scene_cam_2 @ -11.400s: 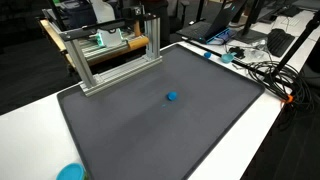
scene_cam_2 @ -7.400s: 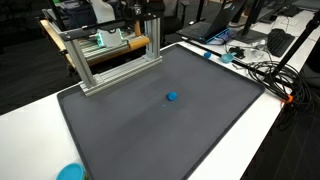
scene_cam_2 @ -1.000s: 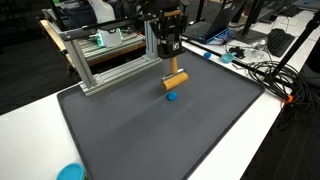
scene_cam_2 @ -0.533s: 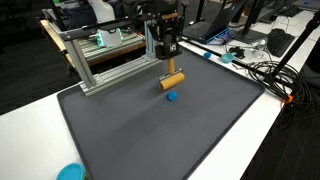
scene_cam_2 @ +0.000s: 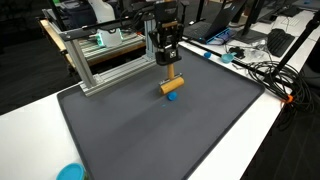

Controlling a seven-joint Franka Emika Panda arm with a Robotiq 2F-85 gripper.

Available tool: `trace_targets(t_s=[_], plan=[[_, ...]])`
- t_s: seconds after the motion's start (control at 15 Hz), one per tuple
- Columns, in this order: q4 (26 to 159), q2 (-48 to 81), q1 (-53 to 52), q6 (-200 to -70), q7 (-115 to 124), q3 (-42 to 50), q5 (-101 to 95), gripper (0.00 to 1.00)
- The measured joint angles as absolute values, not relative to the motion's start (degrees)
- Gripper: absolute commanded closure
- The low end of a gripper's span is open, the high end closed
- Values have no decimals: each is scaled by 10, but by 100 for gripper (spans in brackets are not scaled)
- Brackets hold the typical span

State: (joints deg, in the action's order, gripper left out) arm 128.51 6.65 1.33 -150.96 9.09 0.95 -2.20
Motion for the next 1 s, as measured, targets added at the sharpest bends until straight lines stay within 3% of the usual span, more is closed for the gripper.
trace_targets(t_s=[1.0], plan=[[1282,85,17,-1530,91,18,-18,79]])
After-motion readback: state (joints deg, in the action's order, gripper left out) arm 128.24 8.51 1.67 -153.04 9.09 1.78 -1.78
